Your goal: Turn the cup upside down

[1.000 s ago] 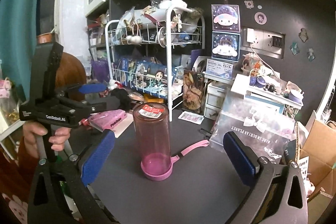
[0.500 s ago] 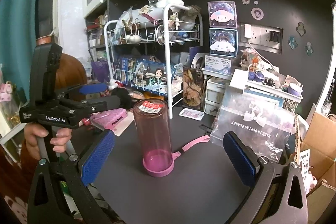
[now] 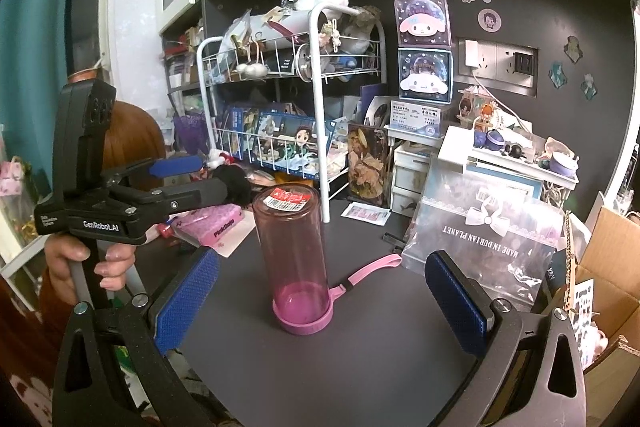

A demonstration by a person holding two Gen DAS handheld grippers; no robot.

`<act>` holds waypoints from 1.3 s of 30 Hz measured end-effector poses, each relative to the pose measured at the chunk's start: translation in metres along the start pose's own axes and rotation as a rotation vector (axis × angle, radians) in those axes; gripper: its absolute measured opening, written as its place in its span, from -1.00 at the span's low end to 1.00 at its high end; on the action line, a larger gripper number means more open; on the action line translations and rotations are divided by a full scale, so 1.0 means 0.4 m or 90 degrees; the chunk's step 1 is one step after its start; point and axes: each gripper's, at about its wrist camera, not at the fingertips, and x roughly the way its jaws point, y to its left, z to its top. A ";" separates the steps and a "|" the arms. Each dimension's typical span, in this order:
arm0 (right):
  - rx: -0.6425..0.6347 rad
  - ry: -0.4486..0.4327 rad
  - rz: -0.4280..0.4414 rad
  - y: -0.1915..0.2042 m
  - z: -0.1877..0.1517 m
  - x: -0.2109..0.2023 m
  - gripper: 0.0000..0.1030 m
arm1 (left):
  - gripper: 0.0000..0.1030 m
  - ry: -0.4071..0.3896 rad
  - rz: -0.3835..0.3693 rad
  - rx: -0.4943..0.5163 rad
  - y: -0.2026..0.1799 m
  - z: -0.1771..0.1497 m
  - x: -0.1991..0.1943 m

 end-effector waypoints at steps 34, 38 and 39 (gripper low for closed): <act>0.001 0.001 0.001 -0.002 0.002 0.000 1.00 | 0.98 -0.008 -0.006 -0.004 0.000 0.005 -0.006; 0.001 0.000 0.000 -0.002 0.001 0.000 1.00 | 0.98 -0.008 -0.005 -0.004 -0.001 0.004 -0.006; 0.002 0.000 0.000 -0.002 0.001 0.000 1.00 | 0.98 -0.008 -0.005 -0.004 -0.001 0.005 -0.006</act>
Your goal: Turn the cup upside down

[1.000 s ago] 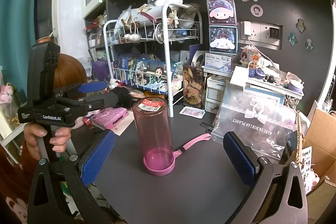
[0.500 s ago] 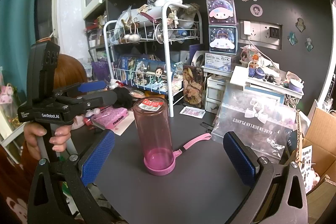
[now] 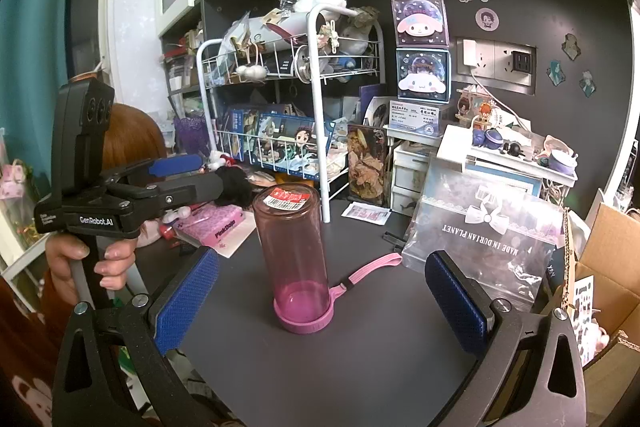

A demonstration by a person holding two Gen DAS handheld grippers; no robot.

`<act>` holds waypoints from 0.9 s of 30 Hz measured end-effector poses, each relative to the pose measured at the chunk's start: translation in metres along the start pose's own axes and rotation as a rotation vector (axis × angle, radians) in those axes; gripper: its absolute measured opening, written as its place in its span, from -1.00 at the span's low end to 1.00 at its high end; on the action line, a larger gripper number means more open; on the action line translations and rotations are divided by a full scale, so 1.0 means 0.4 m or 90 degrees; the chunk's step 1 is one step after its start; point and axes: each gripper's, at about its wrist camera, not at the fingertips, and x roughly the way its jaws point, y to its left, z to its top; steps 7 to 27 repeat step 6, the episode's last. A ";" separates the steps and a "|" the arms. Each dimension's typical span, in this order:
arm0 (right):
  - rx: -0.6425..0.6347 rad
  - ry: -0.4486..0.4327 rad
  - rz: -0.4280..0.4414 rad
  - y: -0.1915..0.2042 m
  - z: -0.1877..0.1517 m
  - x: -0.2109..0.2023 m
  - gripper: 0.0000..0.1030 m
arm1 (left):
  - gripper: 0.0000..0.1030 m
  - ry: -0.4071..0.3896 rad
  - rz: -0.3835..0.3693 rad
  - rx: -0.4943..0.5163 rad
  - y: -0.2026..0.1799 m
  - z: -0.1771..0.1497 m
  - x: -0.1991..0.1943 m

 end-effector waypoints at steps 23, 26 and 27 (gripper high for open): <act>0.001 0.000 0.001 -0.002 0.000 0.000 1.00 | 0.98 0.000 0.001 0.000 0.000 0.000 0.000; 0.001 0.000 0.001 -0.002 0.000 0.000 1.00 | 0.98 0.000 0.001 0.000 0.000 0.000 0.000; 0.001 0.000 0.001 -0.002 0.000 0.000 1.00 | 0.98 0.000 0.001 0.000 0.000 0.000 0.000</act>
